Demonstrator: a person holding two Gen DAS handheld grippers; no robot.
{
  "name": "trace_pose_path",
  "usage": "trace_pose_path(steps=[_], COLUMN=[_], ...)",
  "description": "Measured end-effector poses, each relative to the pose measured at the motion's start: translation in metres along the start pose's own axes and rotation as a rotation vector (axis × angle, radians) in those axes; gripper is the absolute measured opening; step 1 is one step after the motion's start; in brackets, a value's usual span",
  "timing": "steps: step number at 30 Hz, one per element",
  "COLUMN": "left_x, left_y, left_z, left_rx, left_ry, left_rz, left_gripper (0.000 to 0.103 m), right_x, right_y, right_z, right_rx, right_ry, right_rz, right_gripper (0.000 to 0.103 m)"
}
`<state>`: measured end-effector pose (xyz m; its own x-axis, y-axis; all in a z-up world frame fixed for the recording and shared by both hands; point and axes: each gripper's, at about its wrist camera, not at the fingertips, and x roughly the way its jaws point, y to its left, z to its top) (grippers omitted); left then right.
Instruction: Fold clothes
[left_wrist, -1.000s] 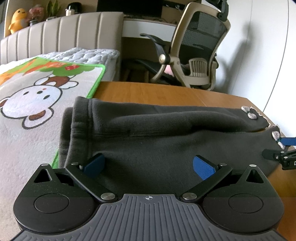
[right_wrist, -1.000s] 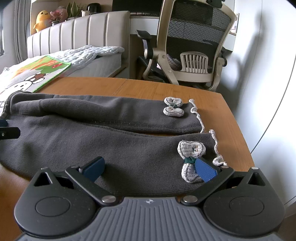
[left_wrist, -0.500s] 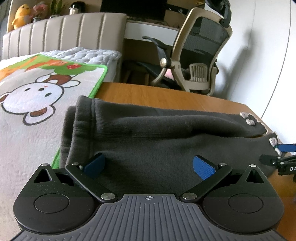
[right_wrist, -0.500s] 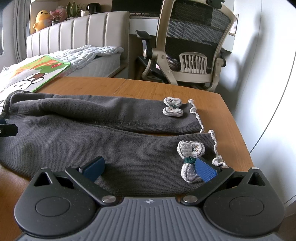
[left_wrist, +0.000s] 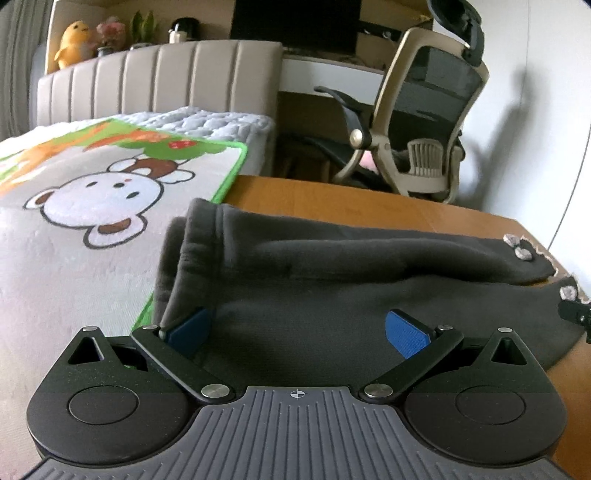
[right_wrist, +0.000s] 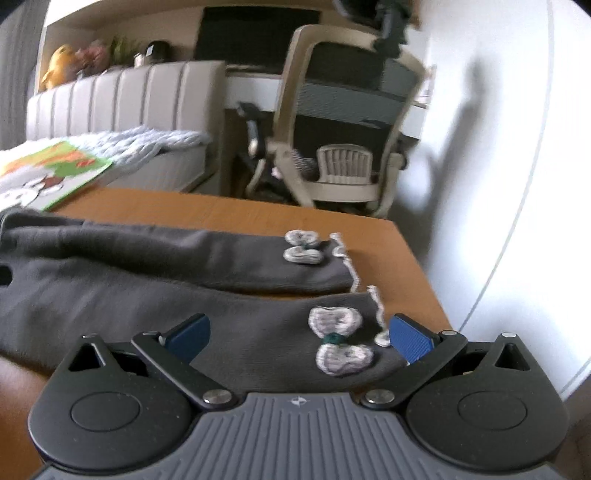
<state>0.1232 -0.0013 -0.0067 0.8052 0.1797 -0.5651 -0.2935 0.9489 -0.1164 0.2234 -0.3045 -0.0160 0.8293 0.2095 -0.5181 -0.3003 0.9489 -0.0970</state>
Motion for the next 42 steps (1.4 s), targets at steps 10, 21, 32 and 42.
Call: trace_pose_path(steps=[10, 21, 32, 42], left_x=[-0.022, -0.062, -0.057, -0.029], left_y=[-0.009, -0.031, -0.042, -0.018], left_z=[-0.018, -0.051, -0.051, -0.029], left_rx=[-0.021, -0.013, 0.089, 0.022], left_ry=[0.030, 0.052, 0.094, 0.069], left_rz=[-0.026, -0.078, -0.084, -0.063], left_gripper=[0.103, 0.103, 0.103, 0.103], right_x=[-0.026, -0.063, -0.072, -0.073], right_y=[-0.015, -0.003, 0.001, 0.002], right_z=[-0.024, -0.049, -0.052, -0.053], right_rx=[0.193, 0.238, 0.237, 0.233], right_ry=[0.086, 0.128, 0.126, 0.123], right_rz=[0.071, 0.125, 0.168, 0.188], right_gripper=[0.103, 0.103, 0.103, 0.103])
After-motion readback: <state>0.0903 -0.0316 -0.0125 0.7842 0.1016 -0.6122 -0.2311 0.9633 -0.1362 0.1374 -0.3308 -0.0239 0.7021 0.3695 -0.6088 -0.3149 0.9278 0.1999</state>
